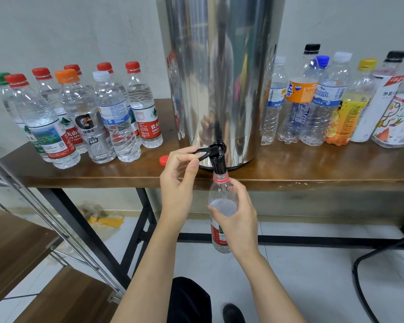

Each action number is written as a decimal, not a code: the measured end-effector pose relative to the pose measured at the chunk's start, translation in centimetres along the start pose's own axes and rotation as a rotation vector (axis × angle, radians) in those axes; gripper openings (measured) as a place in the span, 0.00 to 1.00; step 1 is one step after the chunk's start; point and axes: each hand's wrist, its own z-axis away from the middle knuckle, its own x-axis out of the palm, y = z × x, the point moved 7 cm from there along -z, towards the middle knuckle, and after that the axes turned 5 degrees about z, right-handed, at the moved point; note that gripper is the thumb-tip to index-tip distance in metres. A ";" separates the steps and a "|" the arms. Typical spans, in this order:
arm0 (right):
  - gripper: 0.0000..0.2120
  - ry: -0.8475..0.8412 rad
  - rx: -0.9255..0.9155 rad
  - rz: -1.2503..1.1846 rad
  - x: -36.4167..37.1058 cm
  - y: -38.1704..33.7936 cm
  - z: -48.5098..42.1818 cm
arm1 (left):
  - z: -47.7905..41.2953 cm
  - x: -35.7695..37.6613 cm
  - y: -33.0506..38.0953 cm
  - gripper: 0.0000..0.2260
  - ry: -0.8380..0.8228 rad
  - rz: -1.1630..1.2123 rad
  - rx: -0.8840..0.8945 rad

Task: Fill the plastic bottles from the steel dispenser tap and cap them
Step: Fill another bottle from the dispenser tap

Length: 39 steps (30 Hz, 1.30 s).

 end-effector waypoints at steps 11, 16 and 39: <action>0.35 0.004 0.001 0.002 0.1 0.4 -0.2 | 0.0 0.0 0.0 0.07 0.005 -0.003 -0.010; 0.35 0.004 -0.008 0.010 0.1 0.4 -0.3 | 0.0 0.0 0.2 0.07 0.004 -0.012 -0.012; 0.35 0.006 0.005 0.004 0.0 0.6 -0.3 | -0.1 -0.1 0.0 0.07 -0.003 -0.015 0.024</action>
